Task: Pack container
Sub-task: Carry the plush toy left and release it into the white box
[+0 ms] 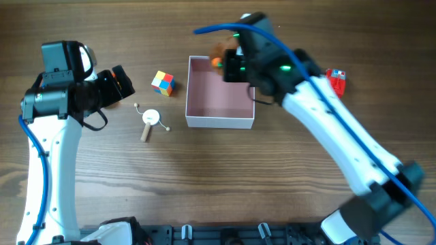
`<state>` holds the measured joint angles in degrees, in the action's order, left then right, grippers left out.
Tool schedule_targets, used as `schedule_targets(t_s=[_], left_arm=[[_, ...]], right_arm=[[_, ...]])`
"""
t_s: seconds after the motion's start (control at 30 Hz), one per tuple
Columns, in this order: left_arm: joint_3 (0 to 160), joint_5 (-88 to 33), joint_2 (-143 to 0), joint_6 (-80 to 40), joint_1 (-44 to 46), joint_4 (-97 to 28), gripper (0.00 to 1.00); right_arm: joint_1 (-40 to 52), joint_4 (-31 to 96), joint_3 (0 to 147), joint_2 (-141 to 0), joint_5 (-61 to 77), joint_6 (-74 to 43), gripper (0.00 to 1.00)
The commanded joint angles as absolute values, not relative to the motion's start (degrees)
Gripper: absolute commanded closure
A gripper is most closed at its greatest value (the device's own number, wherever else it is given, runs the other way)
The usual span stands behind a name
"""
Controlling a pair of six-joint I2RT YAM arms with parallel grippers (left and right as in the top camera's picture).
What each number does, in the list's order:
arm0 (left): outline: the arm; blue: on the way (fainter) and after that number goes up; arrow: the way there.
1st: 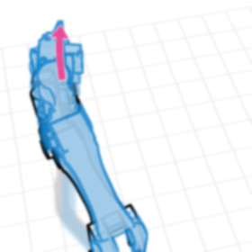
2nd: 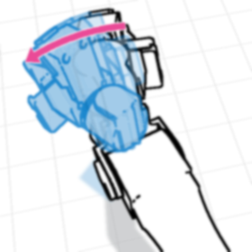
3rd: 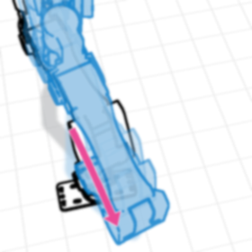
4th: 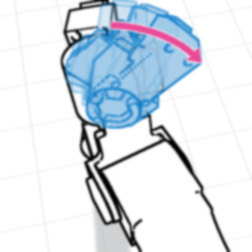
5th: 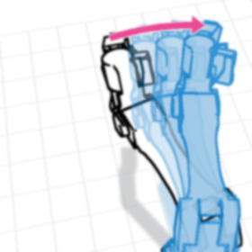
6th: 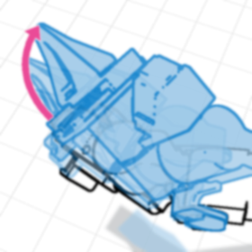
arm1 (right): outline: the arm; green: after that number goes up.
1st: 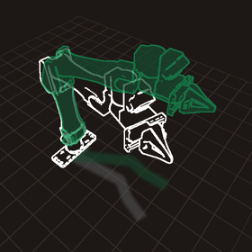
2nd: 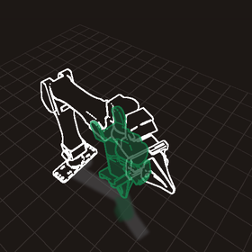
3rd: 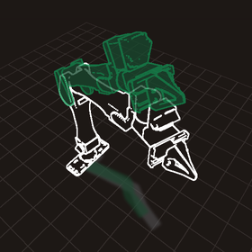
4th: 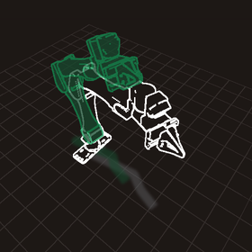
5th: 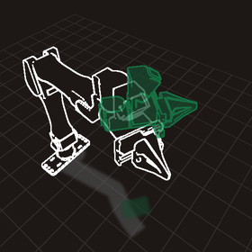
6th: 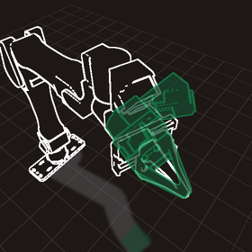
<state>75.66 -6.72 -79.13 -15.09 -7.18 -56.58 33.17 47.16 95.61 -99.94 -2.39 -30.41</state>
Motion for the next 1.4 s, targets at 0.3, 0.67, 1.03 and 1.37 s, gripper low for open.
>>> schedule_targets(t_s=[0.3,0.67,1.03,1.37], left_arm=[[76.73,-6.15,-79.13,-13.72,-6.92,-56.45,0.0],[76.75,-6.17,-79.13,-13.72,-6.92,-56.45,0.0],[76.75,-6.15,-79.13,-13.72,-6.92,-56.45,0.0],[76.73,-6.17,-79.13,-13.72,-6.92,-56.45,0.0]], right_arm=[[34.5,37.95,95.24,-118.08,1.41,-44.66,0.89],[34.54,36.67,95.18,-122.91,2.26,-51.2,0.81],[34.54,33.58,95.2,-124.4,4.01,-47.07,0.28],[34.37,31.59,95.31,-123.85,3.95,-39.03,0.2]])
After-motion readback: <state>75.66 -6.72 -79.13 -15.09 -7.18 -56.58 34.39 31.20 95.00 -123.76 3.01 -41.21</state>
